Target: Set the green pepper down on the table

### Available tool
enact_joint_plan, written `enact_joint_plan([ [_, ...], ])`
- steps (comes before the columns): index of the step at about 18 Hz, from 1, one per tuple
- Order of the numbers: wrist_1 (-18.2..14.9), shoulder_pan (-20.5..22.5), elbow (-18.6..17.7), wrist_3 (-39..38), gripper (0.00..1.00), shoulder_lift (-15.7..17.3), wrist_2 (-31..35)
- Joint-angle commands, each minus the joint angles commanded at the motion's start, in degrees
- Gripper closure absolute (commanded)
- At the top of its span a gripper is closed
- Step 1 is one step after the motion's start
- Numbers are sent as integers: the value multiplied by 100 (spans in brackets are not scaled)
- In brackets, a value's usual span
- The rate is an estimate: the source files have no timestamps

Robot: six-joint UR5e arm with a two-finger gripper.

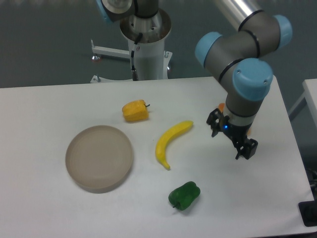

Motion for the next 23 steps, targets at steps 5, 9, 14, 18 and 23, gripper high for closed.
enact_joint_plan([
  [5, 0, 44, -80, 219, 0, 70, 71],
  [9, 0, 62, -123, 255, 0, 88, 71],
  [14, 17, 53, -158, 255, 0, 79, 80],
  [18, 26, 44, -167, 255, 0, 79, 89],
  [23, 44, 44, -264, 316, 0, 88, 133],
])
